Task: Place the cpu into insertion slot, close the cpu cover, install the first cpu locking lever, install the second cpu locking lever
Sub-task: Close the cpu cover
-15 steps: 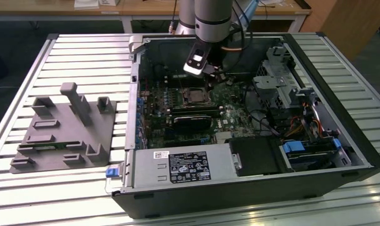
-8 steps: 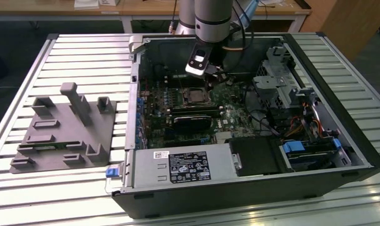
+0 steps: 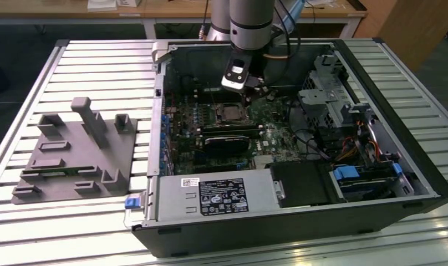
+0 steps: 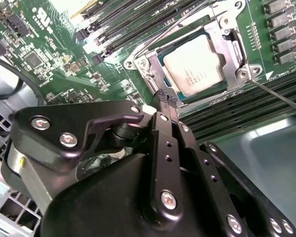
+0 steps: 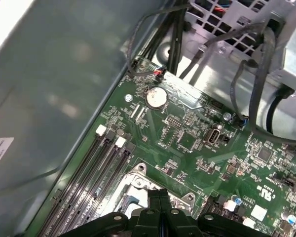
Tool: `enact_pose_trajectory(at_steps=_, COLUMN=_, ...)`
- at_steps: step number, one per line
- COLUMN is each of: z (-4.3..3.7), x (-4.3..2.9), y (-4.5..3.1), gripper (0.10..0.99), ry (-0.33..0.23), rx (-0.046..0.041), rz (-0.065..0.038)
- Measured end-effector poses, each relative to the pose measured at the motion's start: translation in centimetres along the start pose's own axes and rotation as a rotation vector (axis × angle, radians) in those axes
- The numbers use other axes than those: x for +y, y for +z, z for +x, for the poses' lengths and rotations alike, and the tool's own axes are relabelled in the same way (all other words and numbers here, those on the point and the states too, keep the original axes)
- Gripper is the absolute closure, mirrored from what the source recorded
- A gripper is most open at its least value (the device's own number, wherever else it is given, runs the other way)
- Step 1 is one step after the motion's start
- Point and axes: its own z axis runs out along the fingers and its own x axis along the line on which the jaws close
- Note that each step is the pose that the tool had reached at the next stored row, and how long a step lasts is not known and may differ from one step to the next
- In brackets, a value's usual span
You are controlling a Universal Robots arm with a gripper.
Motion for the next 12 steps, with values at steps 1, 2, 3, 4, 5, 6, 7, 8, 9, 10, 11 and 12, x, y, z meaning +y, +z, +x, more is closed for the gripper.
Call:
enact_pose_trajectory(at_steps=1, z=0.00, x=0.00, y=0.00, gripper=0.980, ry=-0.008, rx=0.0005, rz=0.000)
enact_pose_trajectory(at_steps=2, z=0.00, x=0.00, y=0.00, gripper=0.980, ry=-0.016, rx=0.0011, rz=0.000)
enact_pose_trajectory(at_steps=3, z=0.00, x=0.00, y=0.00, gripper=0.980, ry=-0.024, rx=0.0016, rz=0.000)
enact_pose_trajectory(at_steps=4, z=0.00, x=0.00, y=0.00, gripper=0.980, ry=-0.032, rx=0.0021, rz=0.000)
enact_pose_trajectory(at_steps=5, z=0.00, x=0.00, y=0.00, gripper=0.980, ry=-0.040, rx=0.0026, rz=0.000)
enact_pose_trajectory(at_steps=6, z=0.00, x=0.00, y=0.00, gripper=0.980, ry=-0.048, rx=0.0029, rz=0.000)
enact_pose_trajectory(at_steps=7, z=0.00, x=0.00, y=0.00, gripper=0.980, ry=-0.056, rx=0.0033, rz=0.000)
enact_pose_trajectory(at_steps=8, z=0.00, x=0.00, y=0.00, gripper=0.980, ry=-0.064, rx=0.0037, rz=0.000)
enact_pose_trajectory(at_steps=9, z=0.00, x=0.00, y=0.00, gripper=0.980, ry=-0.072, rx=0.0041, rz=0.000)
enact_pose_trajectory(at_steps=10, z=0.00, x=0.00, y=0.00, gripper=0.980, ry=-0.080, rx=0.0044, rz=0.000)
enact_pose_trajectory(at_steps=11, z=0.00, x=0.00, y=0.00, gripper=0.980, ry=-0.088, rx=0.0048, rz=0.000)
enact_pose_trajectory(at_steps=12, z=0.00, x=0.00, y=0.00, gripper=0.980, ry=-0.097, rx=0.0053, rz=0.000)
